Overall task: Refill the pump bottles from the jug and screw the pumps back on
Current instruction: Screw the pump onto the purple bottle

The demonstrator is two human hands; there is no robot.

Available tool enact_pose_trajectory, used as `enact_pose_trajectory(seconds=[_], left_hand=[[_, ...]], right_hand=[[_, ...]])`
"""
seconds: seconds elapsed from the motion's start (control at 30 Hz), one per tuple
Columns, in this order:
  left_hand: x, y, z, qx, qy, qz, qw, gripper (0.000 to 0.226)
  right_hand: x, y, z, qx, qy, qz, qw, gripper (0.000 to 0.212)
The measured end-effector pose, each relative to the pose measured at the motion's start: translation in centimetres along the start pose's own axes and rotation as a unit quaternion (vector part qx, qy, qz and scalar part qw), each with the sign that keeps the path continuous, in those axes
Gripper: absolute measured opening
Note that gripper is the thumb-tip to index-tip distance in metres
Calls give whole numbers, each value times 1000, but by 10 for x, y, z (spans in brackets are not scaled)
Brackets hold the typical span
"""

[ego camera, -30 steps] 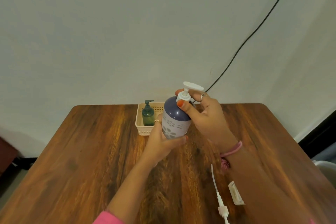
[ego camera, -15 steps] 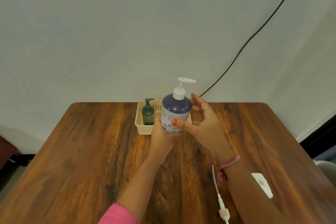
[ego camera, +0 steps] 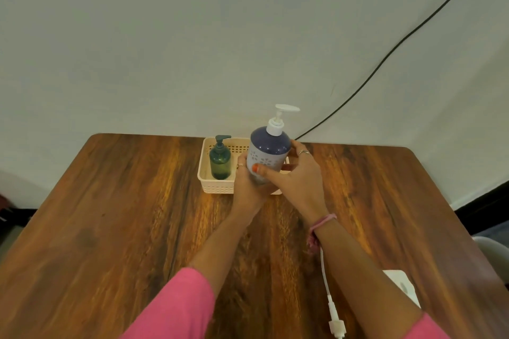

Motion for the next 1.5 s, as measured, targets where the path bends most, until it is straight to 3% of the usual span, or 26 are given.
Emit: enact_pose_trajectory(seconds=[0.13,0.33,0.6,0.73,0.97,1.3,1.37,1.5], left_hand=[[25,6,-4,-20,52,45,997,67],[65,28,8,93,103,97,986,85],[90,61,32,208,67,117,969,59],[84,88,46,169,39,148,974,49],[72,93,65,106,-36,126,986,30],[62,92,62,89,-42,117,988,26],[57,90,59,93,-34,118,988,26],[42,86,49,126,7,112,986,25]], right_hand=[[30,-14,-4,-13,-5,-4,1000,77],[76,-40,-12,-26,22,13,999,74],[124,-93,-39,-94,117,-30,988,78],[140,-121,-47,-88,129,-63,986,81],[146,-142,-66,-68,170,-83,980,83],[135,-156,-83,-115,223,-122,960,77],[133,-155,-80,-128,214,-135,959,72],[115,-140,-46,-91,116,-147,978,59]])
Point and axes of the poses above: each hand's wrist, its own x-axis towards the middle knuckle, its own z-axis out of the back of the hand, y = z × x, the point moved 8 cm from there along x, towards the middle knuckle, and after that the axes turned 11 degrees about y, right-handed, at the moved point
